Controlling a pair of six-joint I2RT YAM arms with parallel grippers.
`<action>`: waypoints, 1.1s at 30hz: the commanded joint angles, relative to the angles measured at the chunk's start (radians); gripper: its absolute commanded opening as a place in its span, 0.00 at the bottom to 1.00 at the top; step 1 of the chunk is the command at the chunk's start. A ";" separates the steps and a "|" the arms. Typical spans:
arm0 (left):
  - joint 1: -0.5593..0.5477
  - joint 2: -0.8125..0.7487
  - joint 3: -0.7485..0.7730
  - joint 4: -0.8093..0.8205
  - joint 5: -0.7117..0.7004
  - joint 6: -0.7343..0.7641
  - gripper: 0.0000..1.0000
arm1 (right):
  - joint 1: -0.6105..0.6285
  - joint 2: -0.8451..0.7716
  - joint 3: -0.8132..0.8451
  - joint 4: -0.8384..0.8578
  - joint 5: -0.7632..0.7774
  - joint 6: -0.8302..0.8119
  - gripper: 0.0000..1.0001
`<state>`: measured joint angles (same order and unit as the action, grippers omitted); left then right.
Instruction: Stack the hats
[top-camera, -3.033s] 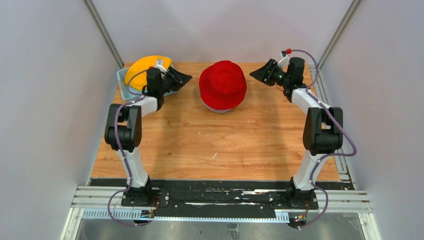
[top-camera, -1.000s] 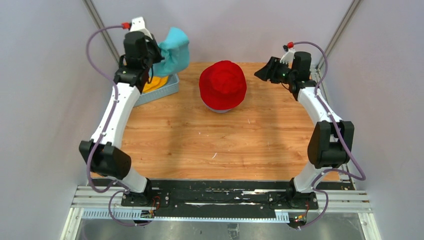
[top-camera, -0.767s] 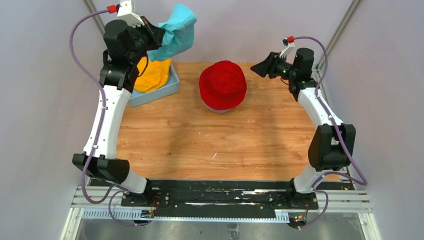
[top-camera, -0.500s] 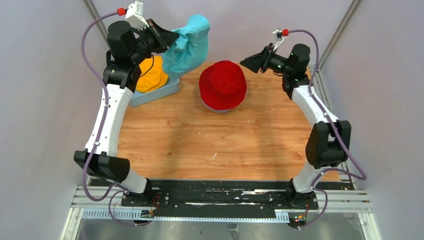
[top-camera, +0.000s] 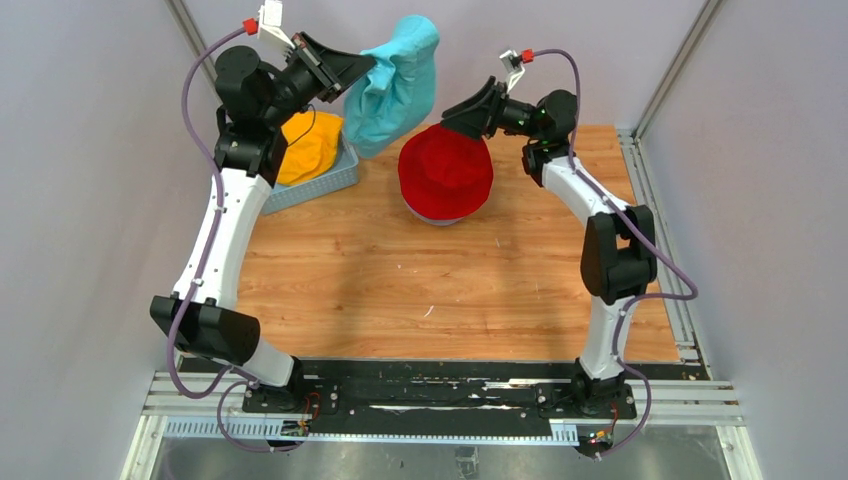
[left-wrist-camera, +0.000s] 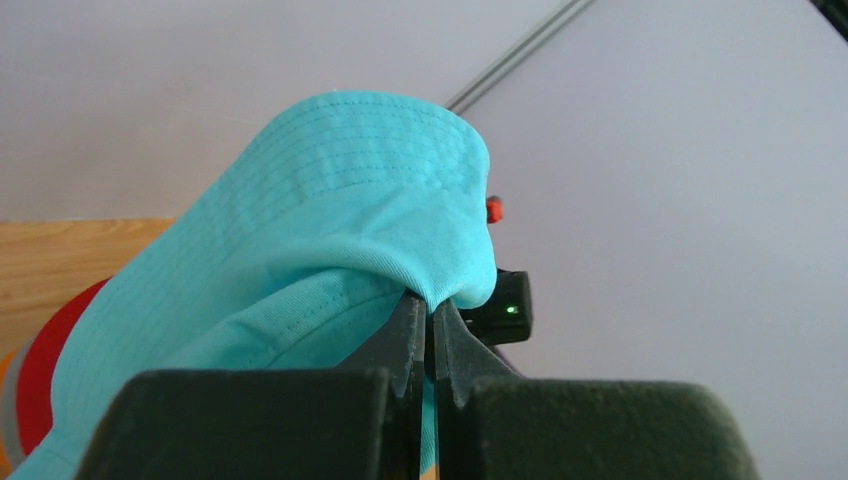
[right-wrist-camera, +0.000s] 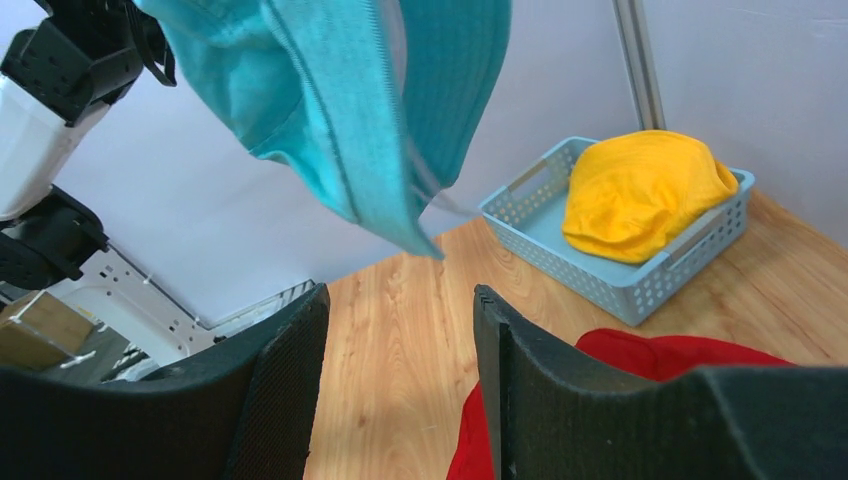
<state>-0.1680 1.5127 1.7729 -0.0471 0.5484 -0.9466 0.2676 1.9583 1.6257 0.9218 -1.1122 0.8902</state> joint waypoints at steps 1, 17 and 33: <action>-0.007 -0.002 -0.001 0.106 0.058 -0.090 0.00 | 0.024 0.075 0.079 0.226 -0.025 0.178 0.55; -0.007 0.005 -0.071 0.158 0.057 -0.131 0.00 | 0.079 0.168 0.220 0.308 -0.041 0.270 0.35; 0.071 0.208 0.129 -0.118 -0.164 0.035 0.00 | 0.093 0.223 0.382 0.106 0.064 0.440 0.01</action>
<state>-0.1196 1.6531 1.8084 -0.0620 0.4683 -0.9852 0.3359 2.1426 1.9034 1.1210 -1.1049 1.2709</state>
